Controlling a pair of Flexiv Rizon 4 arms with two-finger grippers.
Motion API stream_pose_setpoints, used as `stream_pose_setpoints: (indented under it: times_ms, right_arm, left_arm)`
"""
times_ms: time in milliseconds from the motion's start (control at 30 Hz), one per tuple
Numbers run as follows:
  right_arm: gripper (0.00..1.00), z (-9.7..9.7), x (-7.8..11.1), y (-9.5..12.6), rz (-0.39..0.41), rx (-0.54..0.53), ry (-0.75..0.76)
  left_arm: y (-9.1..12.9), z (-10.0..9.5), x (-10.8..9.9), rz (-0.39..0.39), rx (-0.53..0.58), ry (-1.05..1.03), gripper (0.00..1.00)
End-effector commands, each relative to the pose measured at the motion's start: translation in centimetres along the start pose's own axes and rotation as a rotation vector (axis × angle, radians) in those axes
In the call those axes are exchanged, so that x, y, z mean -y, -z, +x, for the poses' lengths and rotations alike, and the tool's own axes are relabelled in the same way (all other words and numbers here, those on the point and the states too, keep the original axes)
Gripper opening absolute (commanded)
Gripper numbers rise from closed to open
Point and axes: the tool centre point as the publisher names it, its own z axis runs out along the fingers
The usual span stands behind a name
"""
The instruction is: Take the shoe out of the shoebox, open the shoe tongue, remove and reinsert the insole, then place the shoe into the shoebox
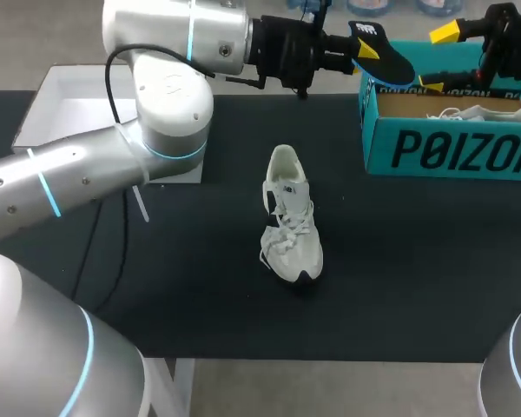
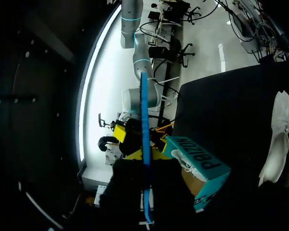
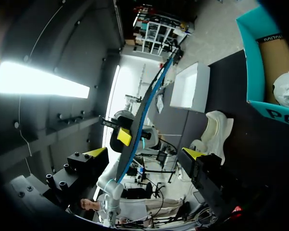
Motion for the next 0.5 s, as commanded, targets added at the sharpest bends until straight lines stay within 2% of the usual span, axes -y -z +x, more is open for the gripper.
stream_pose_setpoints:
  times_ms: [33, 233, 400, 500]
  right_arm:
    - [1.00, 0.1, -0.1, 0.0, -0.011, -0.014, 0.002]
    - [1.00, 1.4, -0.2, 0.2, -0.058, -0.030, 0.027]
    - [1.00, 2.0, 0.0, -0.7, -0.047, -0.035, 0.041]
    - [1.00, 2.1, 0.0, -1.1, -0.034, -0.020, 0.049]
  left_arm:
    - [0.4, -0.2, -0.1, -0.017, 0.016, -0.213, 0.00]
    - [0.6, -0.5, -0.2, 0.000, 0.078, -0.230, 0.00]
    - [0.0, -0.2, -0.3, 0.043, 0.128, -0.176, 0.00]
    - [-0.4, -0.2, -0.4, 0.057, 0.121, -0.171, 0.00]
